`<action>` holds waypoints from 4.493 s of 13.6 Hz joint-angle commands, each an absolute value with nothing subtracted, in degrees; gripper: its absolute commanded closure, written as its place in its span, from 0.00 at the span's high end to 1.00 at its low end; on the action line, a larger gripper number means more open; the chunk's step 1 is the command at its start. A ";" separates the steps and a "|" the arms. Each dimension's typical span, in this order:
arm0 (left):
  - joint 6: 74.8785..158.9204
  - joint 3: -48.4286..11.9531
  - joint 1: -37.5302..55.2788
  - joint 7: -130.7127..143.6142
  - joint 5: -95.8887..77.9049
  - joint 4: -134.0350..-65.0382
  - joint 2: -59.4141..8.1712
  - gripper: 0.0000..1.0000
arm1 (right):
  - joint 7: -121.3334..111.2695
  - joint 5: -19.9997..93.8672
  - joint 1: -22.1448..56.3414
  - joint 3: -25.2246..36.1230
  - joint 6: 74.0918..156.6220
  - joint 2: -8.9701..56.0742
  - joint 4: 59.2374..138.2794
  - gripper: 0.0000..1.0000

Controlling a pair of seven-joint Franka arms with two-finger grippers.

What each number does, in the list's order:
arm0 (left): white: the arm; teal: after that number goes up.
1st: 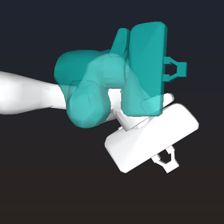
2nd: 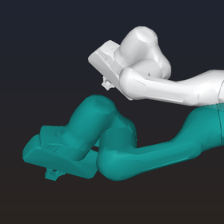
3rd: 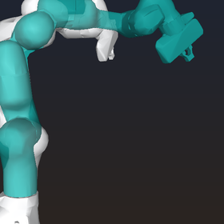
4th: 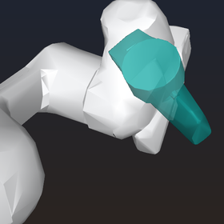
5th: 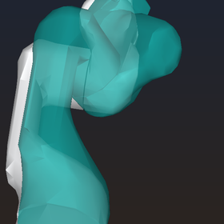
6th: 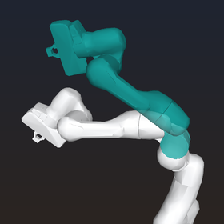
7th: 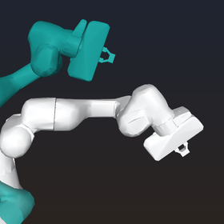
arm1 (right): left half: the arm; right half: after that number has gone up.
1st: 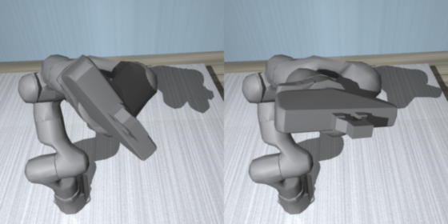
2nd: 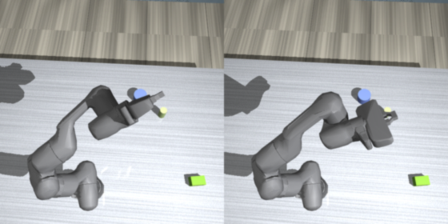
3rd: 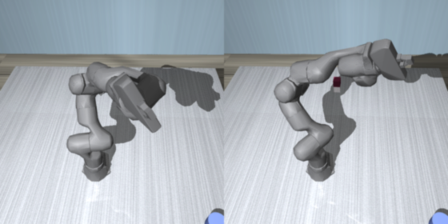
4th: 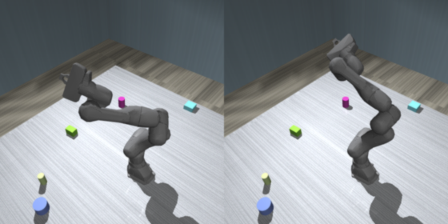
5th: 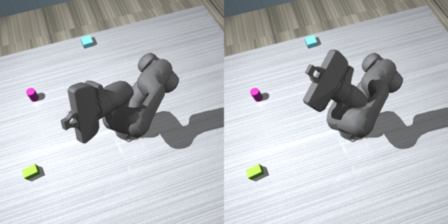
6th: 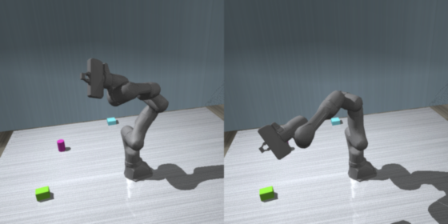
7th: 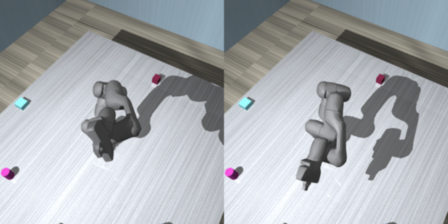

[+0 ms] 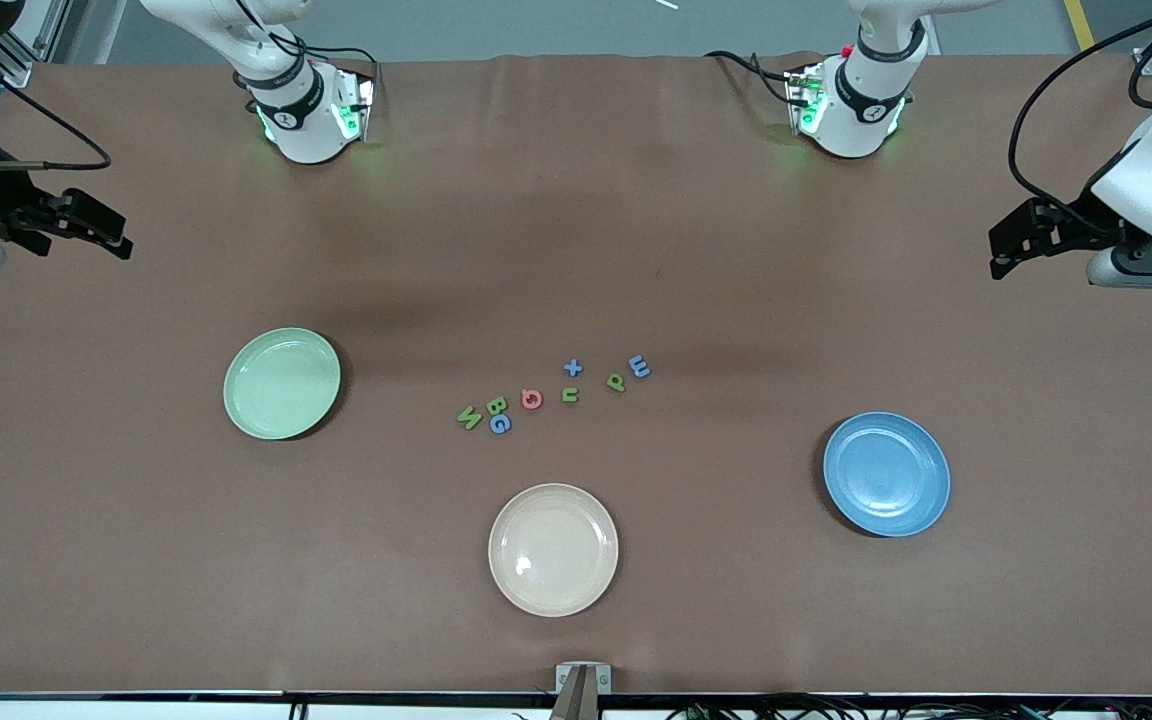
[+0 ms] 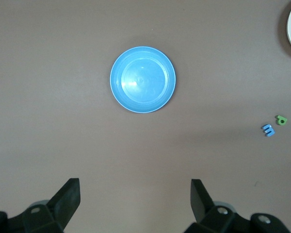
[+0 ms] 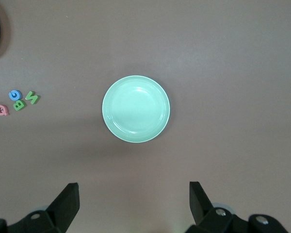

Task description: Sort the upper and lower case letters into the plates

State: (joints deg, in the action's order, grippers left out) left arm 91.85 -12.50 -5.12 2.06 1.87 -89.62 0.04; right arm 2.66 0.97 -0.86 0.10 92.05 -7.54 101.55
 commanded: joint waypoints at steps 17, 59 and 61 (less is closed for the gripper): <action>110.98 -21.79 -3.52 27.66 -2.29 -106.33 -3.24 1.00 | -0.44 1.23 -5.17 0.26 97.19 6.64 94.49 1.00; 140.45 -24.43 17.76 88.07 26.46 -102.04 -41.49 0.05 | 68.72 6.78 25.21 0.88 138.46 37.78 98.29 0.92; 140.01 -24.26 16.62 87.63 26.54 -101.26 -40.35 0.01 | 69.78 3.53 26.45 0.97 135.62 39.02 95.81 0.92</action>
State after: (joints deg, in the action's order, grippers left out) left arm 140.47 -24.54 17.61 87.57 25.16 -102.33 -41.35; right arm 67.50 6.21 24.67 0.03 138.09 36.58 99.76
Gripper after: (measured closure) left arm 0.731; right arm 0.075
